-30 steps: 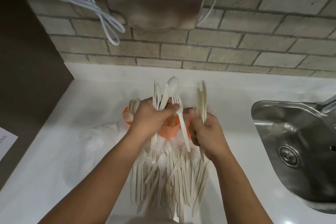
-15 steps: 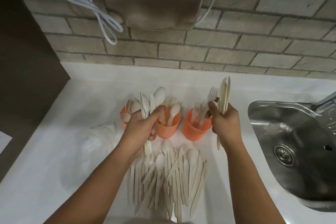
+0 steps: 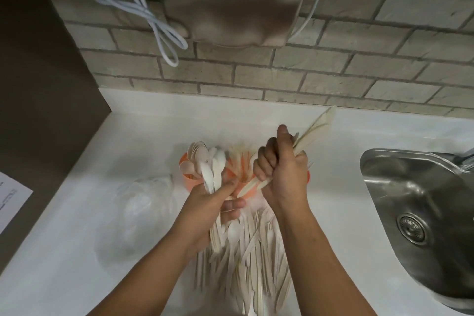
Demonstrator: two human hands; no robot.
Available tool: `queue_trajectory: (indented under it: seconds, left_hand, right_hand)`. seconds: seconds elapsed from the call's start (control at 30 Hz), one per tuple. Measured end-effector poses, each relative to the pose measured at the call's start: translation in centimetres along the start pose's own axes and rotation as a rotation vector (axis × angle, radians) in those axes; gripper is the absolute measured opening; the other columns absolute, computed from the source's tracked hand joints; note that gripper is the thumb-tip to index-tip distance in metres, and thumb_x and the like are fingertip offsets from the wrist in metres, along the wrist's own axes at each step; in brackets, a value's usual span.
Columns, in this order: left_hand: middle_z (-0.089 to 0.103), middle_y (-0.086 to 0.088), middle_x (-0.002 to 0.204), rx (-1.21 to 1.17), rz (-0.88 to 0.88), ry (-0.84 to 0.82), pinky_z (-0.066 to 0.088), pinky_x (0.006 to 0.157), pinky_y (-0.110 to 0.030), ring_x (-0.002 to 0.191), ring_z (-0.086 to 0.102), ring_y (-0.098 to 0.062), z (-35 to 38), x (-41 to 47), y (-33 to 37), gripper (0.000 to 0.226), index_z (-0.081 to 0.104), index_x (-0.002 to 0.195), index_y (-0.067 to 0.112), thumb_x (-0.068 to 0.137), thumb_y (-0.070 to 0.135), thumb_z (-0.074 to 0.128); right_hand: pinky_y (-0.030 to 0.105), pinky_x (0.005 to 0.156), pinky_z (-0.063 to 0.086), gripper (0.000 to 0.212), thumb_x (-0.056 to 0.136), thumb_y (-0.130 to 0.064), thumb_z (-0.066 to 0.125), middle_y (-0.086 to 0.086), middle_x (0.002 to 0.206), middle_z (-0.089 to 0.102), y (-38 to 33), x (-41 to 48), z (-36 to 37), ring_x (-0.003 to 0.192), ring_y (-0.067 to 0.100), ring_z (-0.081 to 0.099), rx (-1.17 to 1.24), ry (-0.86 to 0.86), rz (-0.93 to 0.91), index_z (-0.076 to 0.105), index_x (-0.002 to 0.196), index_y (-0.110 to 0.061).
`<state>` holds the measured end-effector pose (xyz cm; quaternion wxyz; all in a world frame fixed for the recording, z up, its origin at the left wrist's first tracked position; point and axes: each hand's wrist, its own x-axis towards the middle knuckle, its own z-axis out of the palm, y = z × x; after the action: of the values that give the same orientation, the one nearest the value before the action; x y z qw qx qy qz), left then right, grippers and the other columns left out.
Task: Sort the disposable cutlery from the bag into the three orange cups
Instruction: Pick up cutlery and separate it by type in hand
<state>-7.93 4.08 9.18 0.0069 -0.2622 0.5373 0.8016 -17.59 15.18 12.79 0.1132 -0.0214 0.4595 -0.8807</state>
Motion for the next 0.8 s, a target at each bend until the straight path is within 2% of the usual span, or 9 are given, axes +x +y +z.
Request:
queue_trajectory:
  seconds: [0.1, 0.17, 0.23, 0.3, 0.43, 0.53, 0.63, 0.73, 0.8]
  left_hand:
    - [0.076, -0.016, 0.116, -0.169, 0.008, 0.019, 0.058, 0.095, -0.039, 0.106, 0.075, -0.031, -0.1, -0.7, 0.0, 0.027, 0.069, 0.126, 0.006, 0.102, 0.017, 0.065]
    - [0.077, -0.017, 0.107, -0.213, 0.016, 0.024, 0.059, 0.09, -0.039, 0.104, 0.076, -0.029, -0.3, -1.1, 0.4, 0.019, 0.07, 0.115, 0.001, 0.101, 0.014, 0.064]
    - [0.073, -0.018, 0.094, -0.231, -0.026, 0.021, 0.059, 0.081, -0.039, 0.095, 0.076, -0.029, -0.4, -1.4, 0.5, 0.016, 0.068, 0.102, -0.001, 0.1, 0.014, 0.064]
    - [0.068, -0.025, 0.093, -0.247, -0.066, 0.016, 0.057, 0.09, -0.046, 0.094, 0.074, -0.034, -0.4, -1.6, 0.3, 0.016, 0.068, 0.104, -0.002, 0.1, 0.013, 0.063]
    - [0.06, -0.027, 0.1, -0.275, -0.084, 0.008, 0.053, 0.103, -0.051, 0.098, 0.063, -0.044, -0.8, -1.5, 0.1, 0.024, 0.068, 0.109, -0.011, 0.091, 0.004, 0.07]
    - [0.065, -0.029, 0.103, -0.245, -0.095, -0.017, 0.056, 0.101, -0.047, 0.106, 0.071, -0.045, -1.1, -1.7, 0.1, 0.005, 0.065, 0.088, -0.005, 0.091, -0.004, 0.07]
    - [0.067, -0.042, 0.106, -0.156, -0.057, -0.01, 0.058, 0.099, -0.051, 0.104, 0.074, -0.04, -1.1, -1.9, 0.5, 0.01, 0.071, 0.081, -0.001, 0.091, -0.001, 0.073]
    - [0.074, -0.026, 0.111, -0.071, 0.028, 0.06, 0.063, 0.087, -0.043, 0.101, 0.077, -0.034, -1.4, -1.7, 1.3, 0.004, 0.069, 0.095, -0.003, 0.092, -0.001, 0.071]
    - [0.076, -0.017, 0.115, -0.051, 0.071, 0.09, 0.064, 0.085, -0.04, 0.102, 0.077, -0.028, -1.7, -1.3, 1.7, 0.016, 0.069, 0.11, -0.005, 0.094, -0.002, 0.069]
  right_hand:
    - [0.033, 0.044, 0.034, 0.055, 0.102, -0.032, 0.063, 0.009, 0.046, 0.033, 2.2, -0.5, 0.2, 0.039, 0.02, 0.033, -0.24, -0.082, -0.065, 0.039, 0.057, -0.012]
    - [0.04, 0.053, 0.041, 0.061, 0.097, -0.042, 0.068, 0.016, 0.047, 0.043, 3.7, -1.4, -0.1, 0.045, 0.026, 0.044, -0.417, -0.148, -0.085, 0.045, 0.056, -0.004]
    - [0.037, 0.054, 0.042, 0.059, 0.099, -0.039, 0.066, 0.014, 0.047, 0.045, 4.7, -2.2, -0.4, 0.046, 0.025, 0.046, -0.43, -0.175, -0.063, 0.048, 0.055, -0.005]
    - [0.033, 0.051, 0.04, 0.054, 0.103, -0.032, 0.062, 0.009, 0.045, 0.045, 4.9, -2.7, -0.2, 0.042, 0.023, 0.045, -0.447, -0.192, -0.054, 0.05, 0.053, -0.013]
    - [0.028, 0.043, 0.026, 0.051, 0.103, -0.034, 0.06, 0.005, 0.047, 0.03, 3.9, -2.6, -0.1, 0.039, 0.016, 0.029, -0.317, -0.161, 0.044, 0.041, 0.064, -0.007]
    - [0.022, 0.04, 0.02, 0.045, 0.1, -0.041, 0.057, 0.003, 0.055, 0.024, 3.3, -2.2, -0.4, 0.041, 0.013, 0.022, -0.229, -0.2, 0.141, 0.04, 0.067, -0.014]
    - [0.021, 0.042, 0.014, 0.035, 0.094, -0.039, 0.049, 0.003, 0.058, 0.027, 2.9, -2.0, -0.9, 0.04, 0.011, 0.022, -0.116, -0.229, 0.245, 0.045, 0.065, -0.019]
    - [0.02, 0.042, 0.012, 0.035, 0.099, -0.038, 0.043, 0.004, 0.063, 0.027, 2.2, -1.7, -1.5, 0.04, 0.01, 0.02, -0.093, -0.234, 0.292, 0.046, 0.071, -0.019]
    - [0.017, 0.041, 0.013, 0.03, 0.107, -0.032, 0.04, 0.005, 0.067, 0.029, 1.9, -1.5, -1.8, 0.04, 0.01, 0.02, -0.092, -0.245, 0.327, 0.051, 0.082, -0.019]
